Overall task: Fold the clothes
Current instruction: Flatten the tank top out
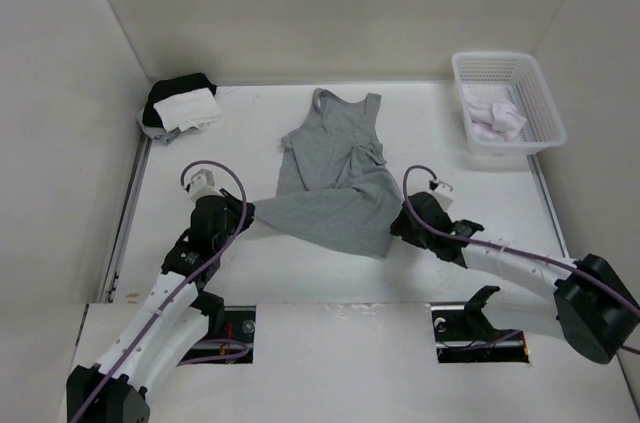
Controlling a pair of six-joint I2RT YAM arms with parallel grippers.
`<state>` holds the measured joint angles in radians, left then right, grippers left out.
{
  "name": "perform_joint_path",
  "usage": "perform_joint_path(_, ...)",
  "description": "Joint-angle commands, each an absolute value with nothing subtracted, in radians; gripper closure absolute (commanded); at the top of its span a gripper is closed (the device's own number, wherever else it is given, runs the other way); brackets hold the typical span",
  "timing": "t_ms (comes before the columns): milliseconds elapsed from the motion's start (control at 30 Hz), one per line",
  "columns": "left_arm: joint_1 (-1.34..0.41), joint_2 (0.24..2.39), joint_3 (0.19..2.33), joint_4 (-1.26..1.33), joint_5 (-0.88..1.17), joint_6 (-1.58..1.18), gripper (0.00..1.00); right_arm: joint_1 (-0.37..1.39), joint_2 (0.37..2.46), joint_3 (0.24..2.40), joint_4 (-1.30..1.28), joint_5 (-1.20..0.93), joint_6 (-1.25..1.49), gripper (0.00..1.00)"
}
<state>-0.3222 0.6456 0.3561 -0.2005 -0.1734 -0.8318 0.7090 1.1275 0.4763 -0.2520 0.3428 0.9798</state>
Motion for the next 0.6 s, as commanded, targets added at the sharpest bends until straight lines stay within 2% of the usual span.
perform_joint_path(0,-0.312,0.594,0.446,-0.195,-0.178,-0.804,0.96,0.618,1.211,0.524,-0.04,0.322,0.934,0.46)
perform_joint_path(100,-0.3,0.555,0.483,-0.221,-0.186,-0.799,0.96,0.55,1.329,0.57,0.032,0.322,0.919,0.5)
perform_joint_path(233,-0.311,0.56,0.482,-0.213,-0.187,-0.805,0.96,0.487,1.5,0.664,0.116,0.263,0.882,0.5)
perform_joint_path(267,-0.312,0.567,0.477,-0.209,-0.186,-0.808,0.96,0.479,1.535,0.685,0.148,0.244,0.874,0.55)
perform_joint_path(367,-0.33,0.59,0.462,-0.181,-0.184,-0.814,0.96,0.478,1.56,0.703,0.216,0.293,0.856,0.88)
perform_joint_path(400,-0.343,0.6,0.46,-0.17,-0.181,-0.822,0.97,0.479,1.536,0.7,0.203,0.307,0.853,0.97)
perform_joint_path(433,-0.36,0.61,0.46,-0.161,-0.183,-0.83,0.97,0.479,1.487,0.684,0.181,0.313,0.847,1.0)
perform_joint_path(500,-0.404,0.635,0.454,-0.121,-0.199,-0.838,0.97,0.502,1.323,0.643,0.103,0.331,0.815,1.0)
perform_joint_path(567,-0.433,0.658,0.453,-0.085,-0.215,-0.844,0.97,0.559,1.089,0.63,-0.097,0.374,0.805,1.0)
